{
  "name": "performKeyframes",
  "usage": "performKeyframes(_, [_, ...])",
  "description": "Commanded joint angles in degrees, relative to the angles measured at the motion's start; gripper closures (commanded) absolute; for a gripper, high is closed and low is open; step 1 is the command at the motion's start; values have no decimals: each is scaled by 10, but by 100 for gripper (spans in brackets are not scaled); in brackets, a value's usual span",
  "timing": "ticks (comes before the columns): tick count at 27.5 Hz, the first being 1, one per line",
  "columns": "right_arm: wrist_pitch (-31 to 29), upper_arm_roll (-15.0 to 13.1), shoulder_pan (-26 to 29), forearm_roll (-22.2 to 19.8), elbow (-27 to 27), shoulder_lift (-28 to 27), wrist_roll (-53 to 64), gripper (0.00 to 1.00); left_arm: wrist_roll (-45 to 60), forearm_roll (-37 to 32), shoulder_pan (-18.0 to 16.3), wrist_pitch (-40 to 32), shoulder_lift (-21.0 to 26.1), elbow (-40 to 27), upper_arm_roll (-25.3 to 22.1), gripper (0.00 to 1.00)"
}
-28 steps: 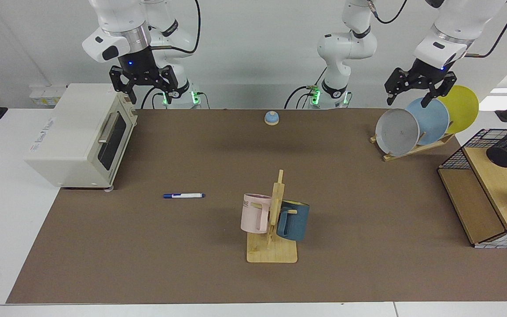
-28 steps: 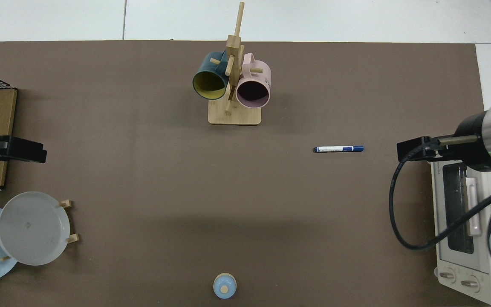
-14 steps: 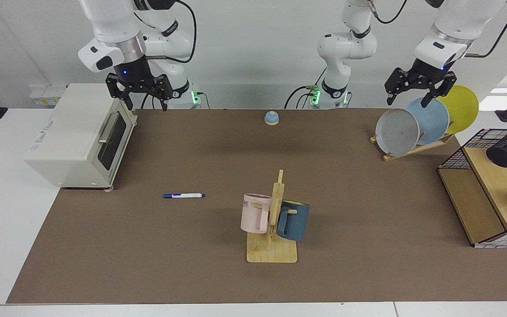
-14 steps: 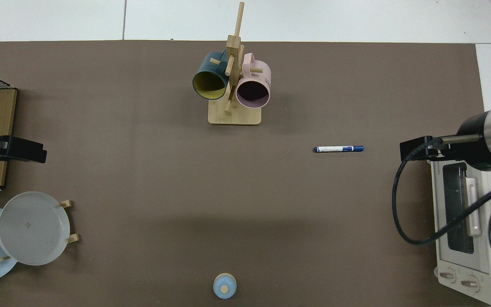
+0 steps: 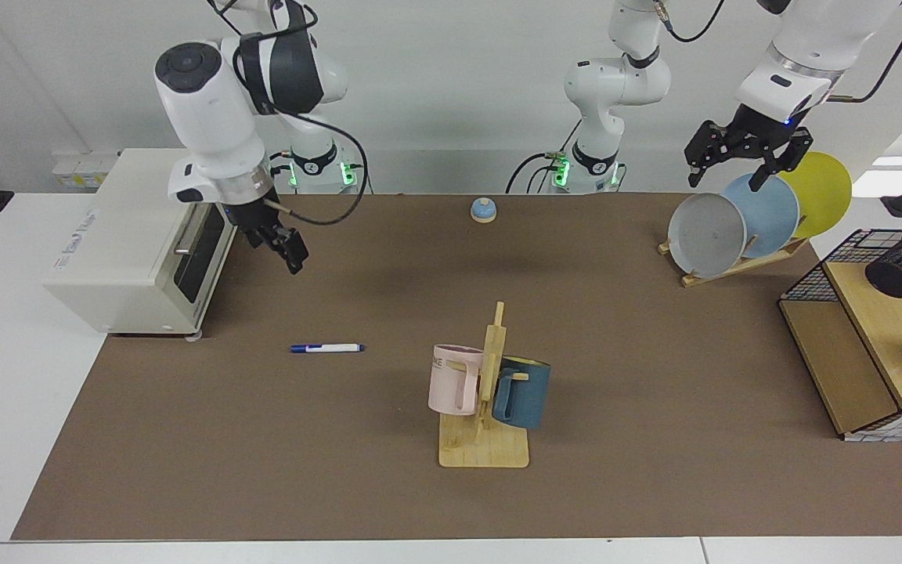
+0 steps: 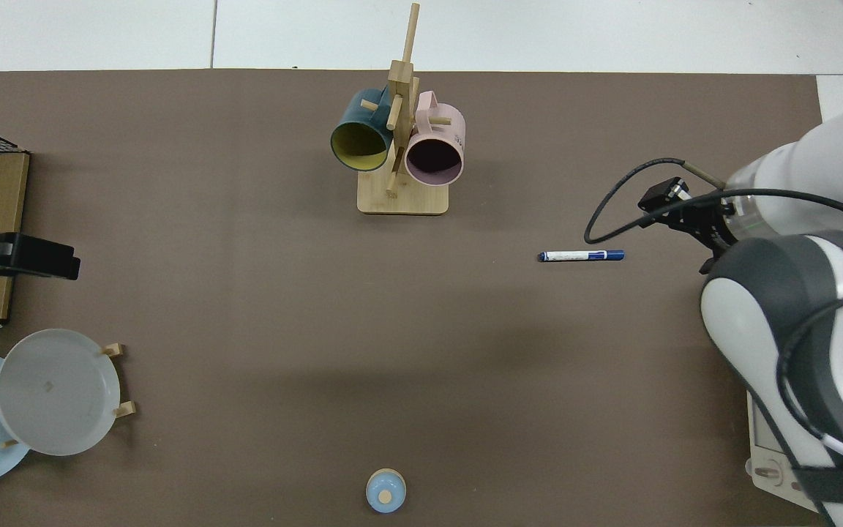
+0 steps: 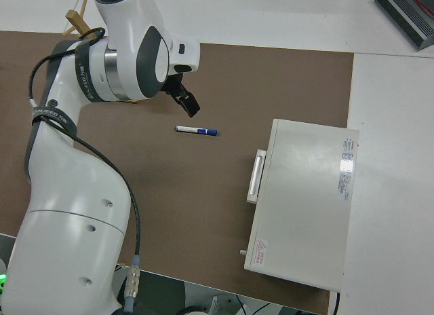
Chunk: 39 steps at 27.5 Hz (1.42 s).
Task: Put markers into pen holder
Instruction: 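Move the right gripper toward the blue-capped marker on the table, then close the right gripper on the marker and lift it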
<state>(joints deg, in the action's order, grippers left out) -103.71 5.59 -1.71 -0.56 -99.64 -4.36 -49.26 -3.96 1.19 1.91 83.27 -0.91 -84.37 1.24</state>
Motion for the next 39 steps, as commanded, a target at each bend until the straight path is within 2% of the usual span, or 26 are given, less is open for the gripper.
performKeyframes(1, [-90,7,12,13,-38,-35,-154,0,3,-6,-2,0,-13,-13,2,0])
performKeyframes(5, [-138,7,26,63,-65,-45,-187,0,3,-6,-2,0,-12,-13,2,0])
performKeyframes(7, [-148,7,30,71,-74,-54,-207,0,3,-6,-2,0,-13,-13,2,0])
performKeyframes(13, [-207,7,27,71,-102,-81,-308,0,3,-6,-2,0,-12,-13,2,0])
performKeyframes(17, [-219,7,22,71,-111,-92,-346,0,3,-6,-2,0,-13,-13,2,0])
performKeyframes(27, [-269,7,-10,71,-127,-126,-358,0,4,-7,-2,0,-13,-13,2,0])
performKeyframes(33, [-313,7,-10,71,-152,-134,-348,0,4,-7,-2,-3,-13,-13,2,0])
performKeyframes(39, [-339,7,-1,71,-154,-145,-326,0,4,-7,-2,-5,-13,-13,2,0])
